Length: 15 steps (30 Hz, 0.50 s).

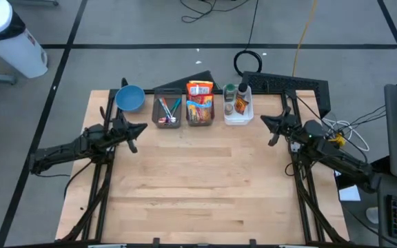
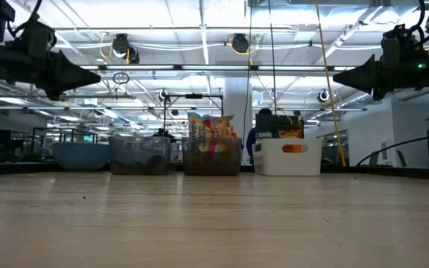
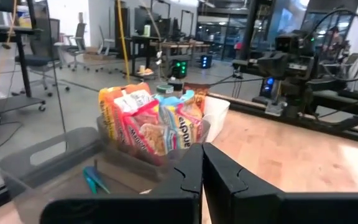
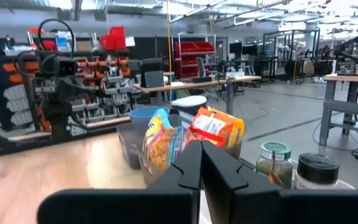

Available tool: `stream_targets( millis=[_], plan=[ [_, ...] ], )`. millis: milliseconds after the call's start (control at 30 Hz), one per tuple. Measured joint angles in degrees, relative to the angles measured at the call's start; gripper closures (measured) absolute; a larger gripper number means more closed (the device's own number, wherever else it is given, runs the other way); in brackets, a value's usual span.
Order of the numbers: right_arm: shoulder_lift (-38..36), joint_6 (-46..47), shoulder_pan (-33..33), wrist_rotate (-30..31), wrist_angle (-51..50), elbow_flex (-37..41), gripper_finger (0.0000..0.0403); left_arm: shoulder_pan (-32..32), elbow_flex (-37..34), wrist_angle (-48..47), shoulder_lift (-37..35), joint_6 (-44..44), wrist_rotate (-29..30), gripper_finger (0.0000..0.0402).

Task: Pick & Place Food Item
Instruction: Return to Home Position

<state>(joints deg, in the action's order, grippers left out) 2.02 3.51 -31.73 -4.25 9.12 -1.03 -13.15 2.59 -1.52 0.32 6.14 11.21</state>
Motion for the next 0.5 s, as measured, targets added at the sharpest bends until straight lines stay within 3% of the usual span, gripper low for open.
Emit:
stream_targets(
  millis=[233, 500],
  plan=[
    [0.00, 0.30, 0.00, -0.13, -0.98, 0.08, 0.0403, 0.00, -1.34, 3.20, 0.02, -1.71, -3.01, 0.0381],
    [0.00, 0.30, 0.00, -0.24, -0.85, 0.17, 0.0403, 0.00, -1.64, 3.21, 0.02, -2.39, -6.80, 0.0391]
  ],
)
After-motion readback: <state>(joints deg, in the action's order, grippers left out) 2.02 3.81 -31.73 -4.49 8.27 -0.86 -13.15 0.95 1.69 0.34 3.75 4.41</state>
